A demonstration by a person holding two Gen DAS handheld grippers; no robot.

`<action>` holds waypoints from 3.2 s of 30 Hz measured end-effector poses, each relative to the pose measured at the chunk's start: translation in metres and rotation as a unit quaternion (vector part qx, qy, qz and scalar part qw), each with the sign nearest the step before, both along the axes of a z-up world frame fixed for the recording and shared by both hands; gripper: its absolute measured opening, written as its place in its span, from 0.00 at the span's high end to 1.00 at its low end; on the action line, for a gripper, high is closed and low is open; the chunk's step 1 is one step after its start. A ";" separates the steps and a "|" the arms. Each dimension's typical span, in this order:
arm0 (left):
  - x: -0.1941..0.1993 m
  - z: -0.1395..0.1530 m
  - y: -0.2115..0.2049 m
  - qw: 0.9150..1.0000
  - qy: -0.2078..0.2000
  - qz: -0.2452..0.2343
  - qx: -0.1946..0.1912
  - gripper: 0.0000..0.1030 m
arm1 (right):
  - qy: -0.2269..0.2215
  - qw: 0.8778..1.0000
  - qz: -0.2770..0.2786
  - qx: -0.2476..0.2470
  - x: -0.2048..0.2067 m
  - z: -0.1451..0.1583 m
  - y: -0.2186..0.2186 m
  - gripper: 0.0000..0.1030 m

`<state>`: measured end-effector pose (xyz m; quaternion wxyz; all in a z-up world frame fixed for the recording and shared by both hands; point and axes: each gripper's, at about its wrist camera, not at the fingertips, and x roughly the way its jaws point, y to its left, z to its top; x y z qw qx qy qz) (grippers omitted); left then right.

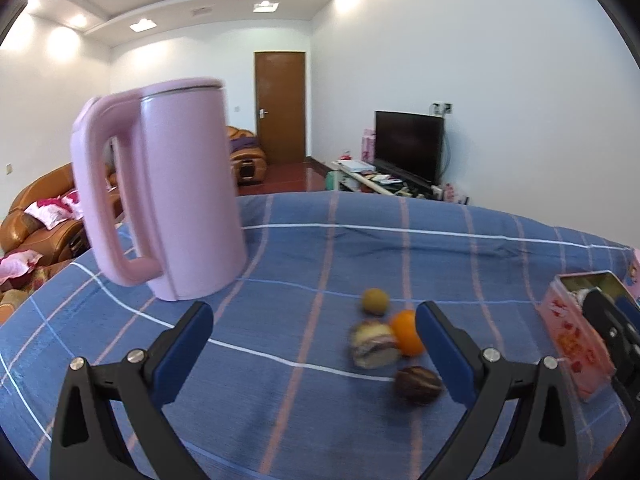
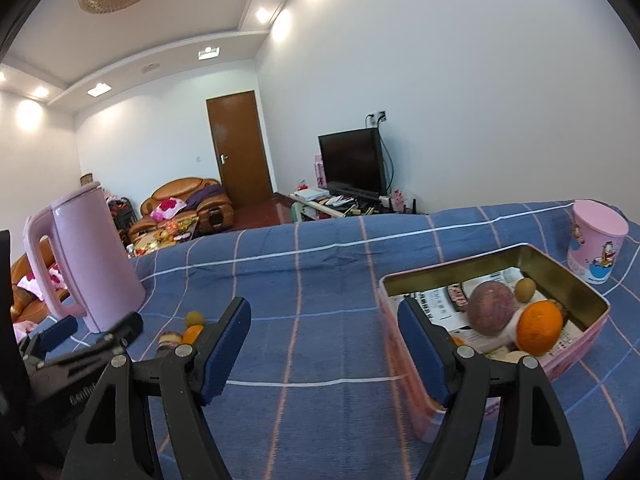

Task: Organize fruits
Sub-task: 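Move both tools back toward the remaining fruits, then grasp a dark brown round fruit with the right tool, then grasp the sliced fruit with the left tool while the right tool holds the brown fruit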

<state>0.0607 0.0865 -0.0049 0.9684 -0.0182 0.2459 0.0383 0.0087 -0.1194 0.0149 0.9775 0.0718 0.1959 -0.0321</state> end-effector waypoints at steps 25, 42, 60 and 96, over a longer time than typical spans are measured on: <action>0.024 -0.008 0.057 0.996 0.039 0.075 -0.006 0.00 | 0.197 0.954 0.224 -0.019 0.077 -0.048 0.114 0.32; 0.025 -0.012 0.045 0.998 0.049 0.027 -0.004 0.00 | 0.191 0.960 0.200 0.050 0.070 -0.044 0.077 0.57; 0.051 -0.026 -0.008 0.988 0.127 -0.087 -0.010 0.16 | 0.099 0.989 0.112 0.012 0.039 -0.016 0.031 0.57; 0.035 -0.026 0.002 0.986 0.119 -0.068 -0.093 0.66 | 0.094 0.988 0.120 0.034 0.040 -0.020 0.027 0.57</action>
